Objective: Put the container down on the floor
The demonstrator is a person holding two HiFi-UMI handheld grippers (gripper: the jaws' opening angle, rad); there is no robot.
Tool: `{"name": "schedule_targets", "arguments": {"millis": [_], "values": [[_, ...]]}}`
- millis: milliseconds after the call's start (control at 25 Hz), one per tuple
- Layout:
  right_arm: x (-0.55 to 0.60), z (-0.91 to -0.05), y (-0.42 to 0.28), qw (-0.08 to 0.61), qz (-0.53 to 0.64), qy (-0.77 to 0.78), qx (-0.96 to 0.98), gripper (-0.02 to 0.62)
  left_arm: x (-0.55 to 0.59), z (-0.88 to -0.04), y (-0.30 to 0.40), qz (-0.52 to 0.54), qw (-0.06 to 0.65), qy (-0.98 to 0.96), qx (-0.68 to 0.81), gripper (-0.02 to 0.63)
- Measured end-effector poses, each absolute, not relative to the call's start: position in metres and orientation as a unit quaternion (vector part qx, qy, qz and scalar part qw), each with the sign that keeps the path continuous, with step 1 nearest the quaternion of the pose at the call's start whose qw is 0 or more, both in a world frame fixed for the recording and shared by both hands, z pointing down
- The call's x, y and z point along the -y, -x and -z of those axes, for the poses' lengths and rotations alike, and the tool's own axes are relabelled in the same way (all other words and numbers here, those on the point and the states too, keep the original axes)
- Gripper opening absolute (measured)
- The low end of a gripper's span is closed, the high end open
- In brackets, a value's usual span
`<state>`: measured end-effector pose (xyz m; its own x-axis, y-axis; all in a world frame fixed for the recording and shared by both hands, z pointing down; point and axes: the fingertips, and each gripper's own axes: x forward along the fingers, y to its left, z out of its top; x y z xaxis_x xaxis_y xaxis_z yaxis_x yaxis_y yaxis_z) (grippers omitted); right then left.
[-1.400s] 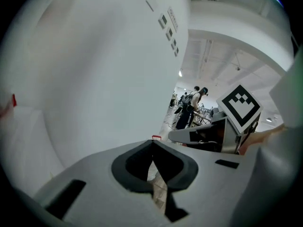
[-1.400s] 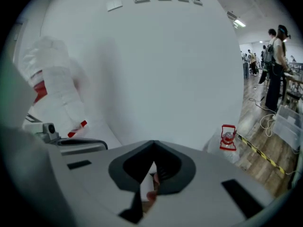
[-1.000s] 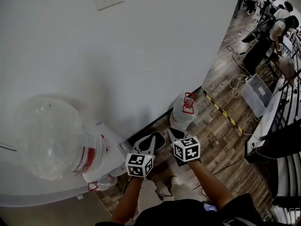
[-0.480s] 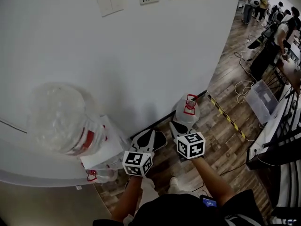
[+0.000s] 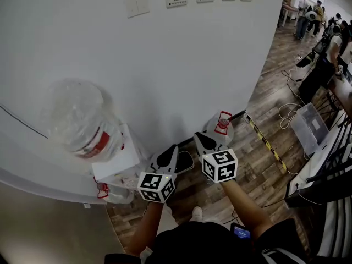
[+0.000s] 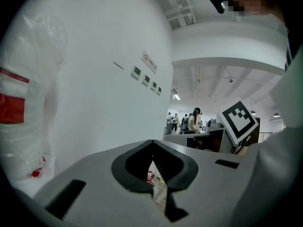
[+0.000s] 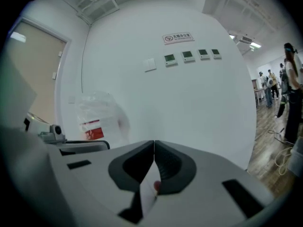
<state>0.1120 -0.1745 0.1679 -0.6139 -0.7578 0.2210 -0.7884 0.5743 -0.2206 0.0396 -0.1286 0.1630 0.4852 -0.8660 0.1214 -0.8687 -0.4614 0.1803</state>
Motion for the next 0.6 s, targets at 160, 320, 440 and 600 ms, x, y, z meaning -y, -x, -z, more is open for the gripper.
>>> {"name": "schedule_targets", "arguments": {"millis": [160, 320, 440, 600], "values": [[0.161, -0.158, -0.108, 0.049, -0.141, -0.428, 0.891, 0.029, 0.115, -0.155, -0.037, -0.005, 0.102, -0.85, 0.517, 0.017], [0.15, -0.145, -0.102, 0.038, -0.137, -0.432, 0.891, 0.029, 0.104, -0.143, -0.027, 0.004, 0.09, -0.848, 0.522, 0.017], [0.143, -0.131, -0.097, 0.028, -0.128, -0.438, 0.89, 0.029, 0.099, -0.134, -0.019, 0.018, 0.086, -0.847, 0.524, 0.017], [0.134, -0.122, -0.086, 0.021, -0.127, -0.448, 0.885, 0.029, 0.091, -0.127, -0.007, 0.017, 0.086, -0.852, 0.517, 0.017]]}}
